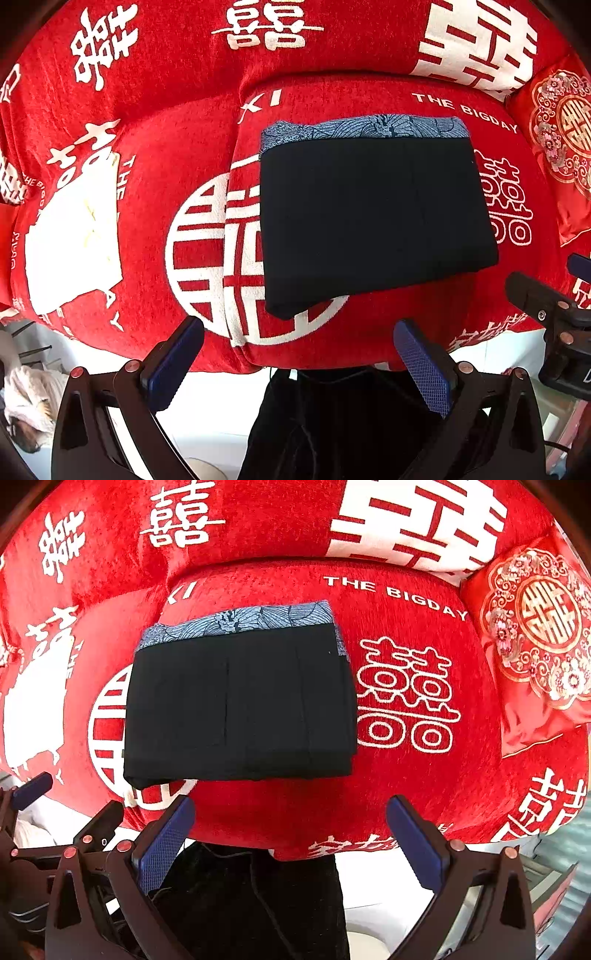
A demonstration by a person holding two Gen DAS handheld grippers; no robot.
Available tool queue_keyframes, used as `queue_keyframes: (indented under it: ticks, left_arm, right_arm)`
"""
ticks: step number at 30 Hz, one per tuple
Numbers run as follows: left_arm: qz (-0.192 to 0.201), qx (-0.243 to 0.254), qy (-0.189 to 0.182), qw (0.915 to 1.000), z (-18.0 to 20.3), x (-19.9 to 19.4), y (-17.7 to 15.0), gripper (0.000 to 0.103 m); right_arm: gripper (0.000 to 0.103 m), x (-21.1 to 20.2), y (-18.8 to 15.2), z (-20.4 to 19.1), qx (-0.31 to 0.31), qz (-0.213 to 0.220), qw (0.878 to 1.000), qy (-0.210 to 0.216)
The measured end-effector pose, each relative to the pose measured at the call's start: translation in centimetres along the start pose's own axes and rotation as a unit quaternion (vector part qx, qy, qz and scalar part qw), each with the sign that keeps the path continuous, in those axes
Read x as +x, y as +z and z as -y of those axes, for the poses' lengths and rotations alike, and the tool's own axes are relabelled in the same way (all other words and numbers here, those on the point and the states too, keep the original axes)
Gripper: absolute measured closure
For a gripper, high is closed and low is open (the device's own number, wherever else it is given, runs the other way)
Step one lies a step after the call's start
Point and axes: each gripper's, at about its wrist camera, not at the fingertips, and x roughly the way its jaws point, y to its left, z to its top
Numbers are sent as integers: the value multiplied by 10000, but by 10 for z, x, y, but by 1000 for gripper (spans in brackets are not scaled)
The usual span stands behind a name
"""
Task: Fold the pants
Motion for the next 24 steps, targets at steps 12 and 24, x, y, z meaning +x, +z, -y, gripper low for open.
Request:
queue_keyframes:
  ticks: [12, 24]
  left_arm:
    - [15, 108, 69, 9999, 3, 1, -1, 0]
    - [156, 194, 86, 9997, 5, -4, -3, 0]
  right_arm:
    - [0, -3, -1, -4, -67, -2, 9999, -140]
    - [0, -8, -1, -3, -11, 100, 9997, -215]
